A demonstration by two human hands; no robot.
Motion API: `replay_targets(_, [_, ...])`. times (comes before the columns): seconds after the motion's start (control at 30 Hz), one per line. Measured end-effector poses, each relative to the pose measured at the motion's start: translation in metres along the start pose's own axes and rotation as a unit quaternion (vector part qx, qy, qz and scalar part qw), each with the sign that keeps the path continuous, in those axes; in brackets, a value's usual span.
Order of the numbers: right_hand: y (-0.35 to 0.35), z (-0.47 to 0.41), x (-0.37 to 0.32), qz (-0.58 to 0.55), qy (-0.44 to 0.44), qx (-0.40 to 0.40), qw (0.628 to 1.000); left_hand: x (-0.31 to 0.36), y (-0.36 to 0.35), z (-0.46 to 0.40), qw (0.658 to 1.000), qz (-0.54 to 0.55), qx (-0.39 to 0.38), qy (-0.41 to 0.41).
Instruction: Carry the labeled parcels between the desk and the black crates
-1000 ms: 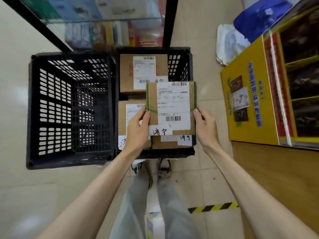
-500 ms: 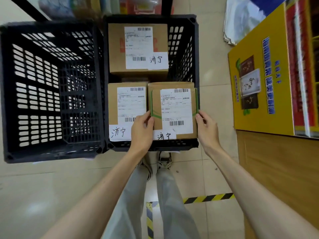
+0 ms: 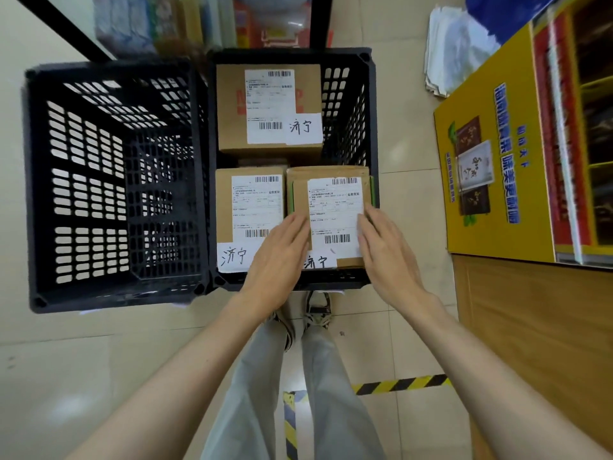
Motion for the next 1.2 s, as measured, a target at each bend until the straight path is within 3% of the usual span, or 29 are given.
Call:
replay_targets(0.1, [-0.019,0.007,0.006,0.071,0.011,-0.046,0.996,0.003,-0.014,0.006,0.997,-0.029,-0.065,-0.012])
replay_targets(0.33, [-0.028,0.007,0.010,0.118,-0.005,-0.088,0.989,-0.004,-0.023,0.007,0.991,-0.083,-0.101,-0.014])
replay_targets(0.5, [0.010,-0.007,-0.018,0.116,0.003,-0.068,0.991,0.002,0.031,-0.001,0.995,-0.078,-0.057,-0.018])
replay_targets(0.63, [0.087,-0.040,-0.083,0.102,0.010,-0.013,0.995,-0.005,0.134,-0.023,0.993,-0.113,0.000,0.011])
replay_targets(1.0, [0.379,-0.045,-0.357,0.163,0.119,0.179,0.963,0.044,0.528,0.000,0.961,-0.187,0.186,0.085])
replay_targets(1.2, [0.504,-0.018,-0.460,0.163,0.166,0.188,0.954,0.091,0.694,0.041,0.940,-0.199,0.259,0.098])
Point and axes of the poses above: each hand's wrist, its own z-axis away from the middle knuckle, its own y-axis out of the back of the hand, x = y × z, the point moved 7 cm from there along -z, towards the middle knuckle, and after that the axes turned 7 degrees about -z, right-handed, at the moved point
